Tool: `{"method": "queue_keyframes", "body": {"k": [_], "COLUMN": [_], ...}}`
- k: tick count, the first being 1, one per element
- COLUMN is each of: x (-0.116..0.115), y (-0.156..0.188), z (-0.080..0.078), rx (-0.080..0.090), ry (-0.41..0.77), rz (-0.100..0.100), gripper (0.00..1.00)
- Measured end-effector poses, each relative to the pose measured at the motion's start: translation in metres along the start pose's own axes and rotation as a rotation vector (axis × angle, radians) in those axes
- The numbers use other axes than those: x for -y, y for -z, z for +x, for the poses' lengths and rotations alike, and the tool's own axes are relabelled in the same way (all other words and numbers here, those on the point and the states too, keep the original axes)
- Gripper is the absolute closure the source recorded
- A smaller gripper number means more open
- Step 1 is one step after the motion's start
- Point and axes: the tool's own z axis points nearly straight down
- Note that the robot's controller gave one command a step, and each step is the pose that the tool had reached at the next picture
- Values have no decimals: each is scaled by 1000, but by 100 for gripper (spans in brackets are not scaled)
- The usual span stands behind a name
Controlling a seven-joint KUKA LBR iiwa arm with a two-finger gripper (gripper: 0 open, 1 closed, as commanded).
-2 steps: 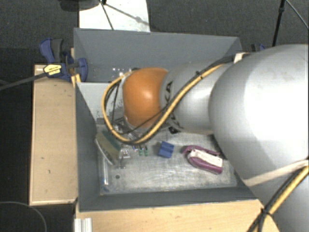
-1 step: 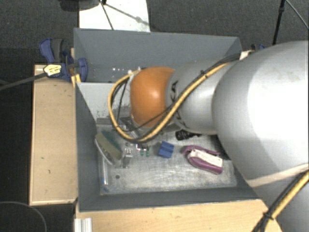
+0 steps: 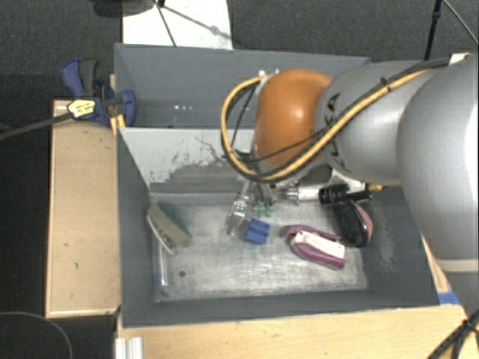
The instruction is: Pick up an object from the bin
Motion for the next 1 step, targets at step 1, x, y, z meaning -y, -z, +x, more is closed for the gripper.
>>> {"method": "queue_keyframes", "body": {"k": [1], "x": [27], "y": [-74], "z": [-23], "rx": [-1], "ry": [-219], "rz": [-3], "gripper": [0]}}
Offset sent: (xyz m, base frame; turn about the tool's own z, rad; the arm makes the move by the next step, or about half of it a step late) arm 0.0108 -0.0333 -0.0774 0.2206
